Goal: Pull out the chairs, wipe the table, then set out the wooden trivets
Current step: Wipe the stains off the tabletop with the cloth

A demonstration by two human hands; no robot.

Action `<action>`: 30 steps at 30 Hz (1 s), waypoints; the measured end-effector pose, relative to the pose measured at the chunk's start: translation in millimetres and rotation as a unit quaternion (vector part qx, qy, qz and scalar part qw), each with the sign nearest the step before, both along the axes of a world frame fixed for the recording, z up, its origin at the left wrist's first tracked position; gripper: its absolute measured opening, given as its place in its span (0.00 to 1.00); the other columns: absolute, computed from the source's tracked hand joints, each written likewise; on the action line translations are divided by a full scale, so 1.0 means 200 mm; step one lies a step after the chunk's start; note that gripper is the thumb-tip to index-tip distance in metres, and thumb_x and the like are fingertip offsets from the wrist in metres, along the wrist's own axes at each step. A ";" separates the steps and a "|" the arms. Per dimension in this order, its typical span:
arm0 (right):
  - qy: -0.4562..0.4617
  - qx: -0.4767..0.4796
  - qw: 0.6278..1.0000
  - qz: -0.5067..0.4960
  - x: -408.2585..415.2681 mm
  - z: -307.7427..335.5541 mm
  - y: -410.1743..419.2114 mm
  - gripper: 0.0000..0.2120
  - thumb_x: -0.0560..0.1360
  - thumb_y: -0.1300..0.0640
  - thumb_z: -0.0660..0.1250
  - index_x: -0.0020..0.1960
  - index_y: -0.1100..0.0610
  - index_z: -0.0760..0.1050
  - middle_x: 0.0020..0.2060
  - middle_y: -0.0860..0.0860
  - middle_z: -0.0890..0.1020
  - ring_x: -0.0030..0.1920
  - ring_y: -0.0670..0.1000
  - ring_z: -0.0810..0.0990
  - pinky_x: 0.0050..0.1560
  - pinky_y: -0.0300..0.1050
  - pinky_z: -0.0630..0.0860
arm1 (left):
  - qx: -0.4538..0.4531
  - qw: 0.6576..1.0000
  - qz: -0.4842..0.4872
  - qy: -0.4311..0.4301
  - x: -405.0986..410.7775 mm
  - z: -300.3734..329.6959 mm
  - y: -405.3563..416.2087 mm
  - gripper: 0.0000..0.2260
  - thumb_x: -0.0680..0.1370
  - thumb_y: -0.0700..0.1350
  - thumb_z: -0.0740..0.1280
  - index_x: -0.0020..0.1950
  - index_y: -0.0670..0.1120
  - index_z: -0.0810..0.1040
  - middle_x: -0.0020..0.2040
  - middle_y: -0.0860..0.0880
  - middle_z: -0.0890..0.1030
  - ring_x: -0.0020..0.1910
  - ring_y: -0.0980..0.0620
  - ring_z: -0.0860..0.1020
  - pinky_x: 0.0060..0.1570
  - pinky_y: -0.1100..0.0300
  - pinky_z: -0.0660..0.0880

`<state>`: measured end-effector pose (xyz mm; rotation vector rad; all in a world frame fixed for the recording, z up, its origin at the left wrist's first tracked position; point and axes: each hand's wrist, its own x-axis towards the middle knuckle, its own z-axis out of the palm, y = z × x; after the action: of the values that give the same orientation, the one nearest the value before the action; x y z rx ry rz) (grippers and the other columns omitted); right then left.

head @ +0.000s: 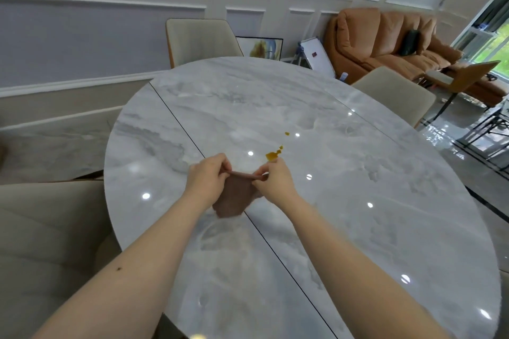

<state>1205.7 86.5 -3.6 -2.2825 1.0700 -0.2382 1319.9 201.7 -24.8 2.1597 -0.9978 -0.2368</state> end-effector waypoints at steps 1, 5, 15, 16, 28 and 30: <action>-0.031 -0.006 0.999 0.007 0.06 0.00 -0.01 0.04 0.70 0.64 0.69 0.40 0.56 0.80 0.54 0.54 0.72 0.49 0.51 0.76 0.54 0.42 0.74 | -0.018 0.999 0.021 -0.019 0.05 0.02 0.00 0.06 0.73 0.38 0.67 0.45 0.49 0.77 0.44 0.51 0.81 0.48 0.47 0.78 0.50 0.56 0.69; -0.130 -0.051 0.988 0.060 0.17 -0.03 0.01 0.03 0.70 0.66 0.70 0.42 0.60 0.81 0.47 0.50 0.71 0.44 0.48 0.74 0.47 0.35 0.68 | -0.057 0.997 0.051 -0.020 0.18 0.04 0.03 0.07 0.71 0.36 0.68 0.43 0.48 0.78 0.41 0.52 0.81 0.45 0.48 0.78 0.50 0.55 0.72; 0.070 -0.125 0.965 0.221 0.19 -0.46 0.13 0.23 0.77 0.42 0.57 0.46 0.57 0.82 0.52 0.54 0.81 0.57 0.58 0.77 0.58 0.50 0.69 | 0.092 0.993 0.069 0.014 0.31 -0.42 0.37 0.16 0.70 0.54 0.62 0.53 0.51 0.80 0.53 0.52 0.81 0.56 0.48 0.77 0.61 0.50 0.68; 0.038 -0.125 0.967 0.218 0.22 -0.50 0.15 0.24 0.77 0.42 0.54 0.49 0.57 0.83 0.55 0.55 0.81 0.59 0.59 0.77 0.61 0.52 0.70 | 0.103 0.990 0.093 -0.012 0.34 -0.46 0.38 0.17 0.75 0.53 0.61 0.59 0.48 0.79 0.58 0.48 0.80 0.60 0.45 0.75 0.63 0.49 0.66; 0.164 -0.187 0.932 0.265 0.61 -0.80 0.19 0.31 0.73 0.32 0.34 0.75 0.35 0.44 0.78 0.45 0.44 0.76 0.62 0.38 0.71 0.66 0.33 | 0.194 0.946 0.250 -0.066 0.68 -0.69 0.44 0.24 0.83 0.52 0.46 0.78 0.45 0.53 0.78 0.44 0.51 0.77 0.44 0.47 0.74 0.46 0.43; 0.161 -0.182 0.940 0.239 0.81 -0.79 0.11 0.29 0.75 0.34 0.38 0.75 0.35 0.44 0.78 0.46 0.45 0.76 0.61 0.38 0.72 0.66 0.34 | 0.191 0.943 0.263 -0.068 0.68 -0.71 0.44 0.25 0.82 0.52 0.44 0.78 0.44 0.53 0.78 0.44 0.52 0.77 0.44 0.48 0.75 0.48 0.45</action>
<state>1368.0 109.0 -162.0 -2.9087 0.6124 0.1557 1455.4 289.2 -166.8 2.7393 -0.4311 -0.0205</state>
